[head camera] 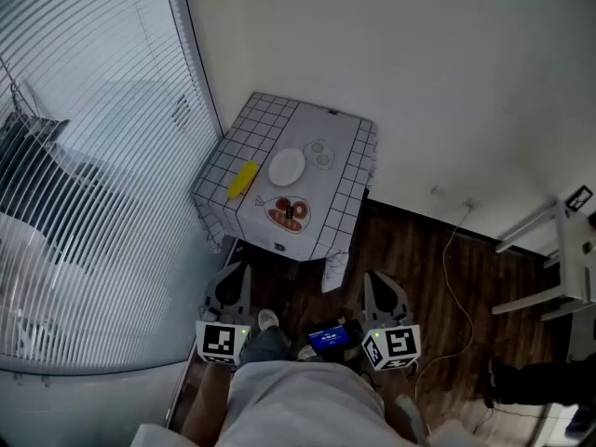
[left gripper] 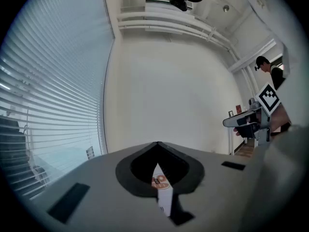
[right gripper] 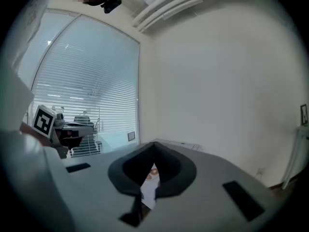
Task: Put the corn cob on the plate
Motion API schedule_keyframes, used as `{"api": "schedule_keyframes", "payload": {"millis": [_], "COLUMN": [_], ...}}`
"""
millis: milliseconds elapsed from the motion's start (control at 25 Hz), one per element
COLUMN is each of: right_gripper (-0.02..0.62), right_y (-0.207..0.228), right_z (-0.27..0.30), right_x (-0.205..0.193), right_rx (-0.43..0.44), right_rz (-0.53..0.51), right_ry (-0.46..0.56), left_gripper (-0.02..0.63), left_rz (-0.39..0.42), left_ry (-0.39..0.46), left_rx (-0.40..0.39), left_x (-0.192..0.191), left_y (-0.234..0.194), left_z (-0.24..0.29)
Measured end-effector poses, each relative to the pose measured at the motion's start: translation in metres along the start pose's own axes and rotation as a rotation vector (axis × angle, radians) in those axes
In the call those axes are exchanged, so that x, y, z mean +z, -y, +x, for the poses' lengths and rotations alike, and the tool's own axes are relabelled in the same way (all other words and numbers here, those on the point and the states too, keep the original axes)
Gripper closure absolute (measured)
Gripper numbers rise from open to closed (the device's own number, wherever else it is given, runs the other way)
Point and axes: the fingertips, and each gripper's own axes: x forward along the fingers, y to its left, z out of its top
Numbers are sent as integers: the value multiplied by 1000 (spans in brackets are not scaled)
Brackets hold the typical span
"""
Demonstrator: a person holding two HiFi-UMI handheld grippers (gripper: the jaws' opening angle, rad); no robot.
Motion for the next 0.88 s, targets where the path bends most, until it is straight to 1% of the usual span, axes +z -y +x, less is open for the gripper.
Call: {"api": "schedule_keyframes", "payload": {"millis": [160, 280, 480, 560, 680, 760, 800, 880], "right_gripper": [589, 589, 589, 589, 589, 589, 589, 589], "right_y": [7, 13, 20, 24, 27, 27, 27, 25], "right_z": [-4, 1, -4, -6, -9, -8, -8, -8], "right_x": [0, 3, -7, -8, -11, -12, -12, -10], "right_rx": [-6, -8, -18, -16, -2, 29, 58, 128], "right_rz": [3, 1, 8, 22, 62, 102, 143, 267], "right_ry": [-5, 2, -21, -19, -9, -16, -21, -3], "left_gripper": [598, 598, 598, 598, 598, 598, 598, 598], "left_rz": [-3, -21, -19, -30, -26, -12, -13, -40], "left_ry": [-10, -12, -24, -33, -31, -21, -18, -11], "left_rx": [-1, 5, -2, -5, -9, -13, -14, -11], "left_x": [-1, 4, -5, -5, -4, -2, -2, -2], "left_y": [6, 6, 12, 15, 17, 18, 18, 17], "left_z": [1, 8, 13, 16, 20, 23, 24, 25]}}
